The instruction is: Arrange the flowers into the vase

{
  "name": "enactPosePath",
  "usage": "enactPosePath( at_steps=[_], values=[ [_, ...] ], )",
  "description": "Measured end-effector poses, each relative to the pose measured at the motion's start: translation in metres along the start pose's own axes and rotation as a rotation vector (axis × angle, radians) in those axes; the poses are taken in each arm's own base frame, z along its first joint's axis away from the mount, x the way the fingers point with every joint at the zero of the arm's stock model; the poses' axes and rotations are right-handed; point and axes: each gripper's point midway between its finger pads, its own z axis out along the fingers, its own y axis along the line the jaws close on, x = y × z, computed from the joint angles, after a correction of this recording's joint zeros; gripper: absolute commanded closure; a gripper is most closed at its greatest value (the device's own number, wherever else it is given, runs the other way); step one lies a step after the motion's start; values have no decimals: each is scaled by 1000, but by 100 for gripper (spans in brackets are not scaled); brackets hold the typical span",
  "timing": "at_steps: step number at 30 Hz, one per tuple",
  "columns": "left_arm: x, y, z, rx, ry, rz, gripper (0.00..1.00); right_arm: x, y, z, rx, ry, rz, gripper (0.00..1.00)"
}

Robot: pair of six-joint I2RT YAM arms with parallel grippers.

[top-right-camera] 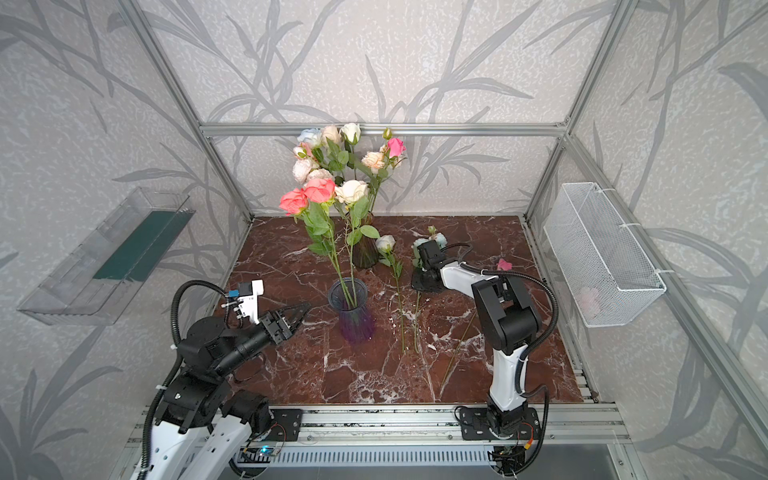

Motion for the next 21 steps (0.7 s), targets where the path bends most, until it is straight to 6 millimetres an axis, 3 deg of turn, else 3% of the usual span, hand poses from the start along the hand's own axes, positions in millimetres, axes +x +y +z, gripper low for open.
enactPosePath(
  at_steps=[4,11,16,21],
  values=[
    [-13,-25,-10,48,-21,54,24,-4,5,-27,-56,-57,17,96],
    [-30,-54,-21,77,-25,136,28,-33,40,-119,-252,-306,-6,97],
    [-39,-67,-8,87,31,172,30,-34,56,-190,-399,-502,-42,97],
    [-28,-88,15,123,148,238,32,-28,66,-254,-517,-674,-85,97]
  ],
)
